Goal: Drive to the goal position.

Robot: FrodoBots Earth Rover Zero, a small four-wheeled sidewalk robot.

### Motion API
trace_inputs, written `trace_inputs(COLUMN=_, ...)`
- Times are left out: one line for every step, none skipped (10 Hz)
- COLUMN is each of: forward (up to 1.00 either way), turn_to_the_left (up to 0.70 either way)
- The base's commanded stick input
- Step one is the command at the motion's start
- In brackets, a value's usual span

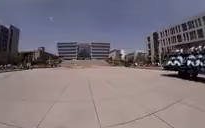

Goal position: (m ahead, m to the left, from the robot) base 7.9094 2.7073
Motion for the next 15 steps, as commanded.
trace_inputs(forward=0.70, turn_to_the_left=0.12)
trace_inputs(forward=0.70, turn_to_the_left=0.23)
trace_inputs(forward=0.70, turn_to_the_left=0.02)
trace_inputs(forward=0.70, turn_to_the_left=0.02)
trace_inputs(forward=0.70, turn_to_the_left=0.02)
trace_inputs(forward=0.70, turn_to_the_left=0.02)
trace_inputs(forward=0.70, turn_to_the_left=0.02)
trace_inputs(forward=0.70, turn_to_the_left=0.02)
trace_inputs(forward=0.70, turn_to_the_left=0.02)
trace_inputs(forward=0.70, turn_to_the_left=0.02)
trace_inputs(forward=0.70, turn_to_the_left=0.02)
trace_inputs(forward=0.70, turn_to_the_left=0.02)
trace_inputs(forward=0.70, turn_to_the_left=0.02)
trace_inputs(forward=0.70, turn_to_the_left=0.02)
trace_inputs(forward=0.70, turn_to_the_left=0.02)
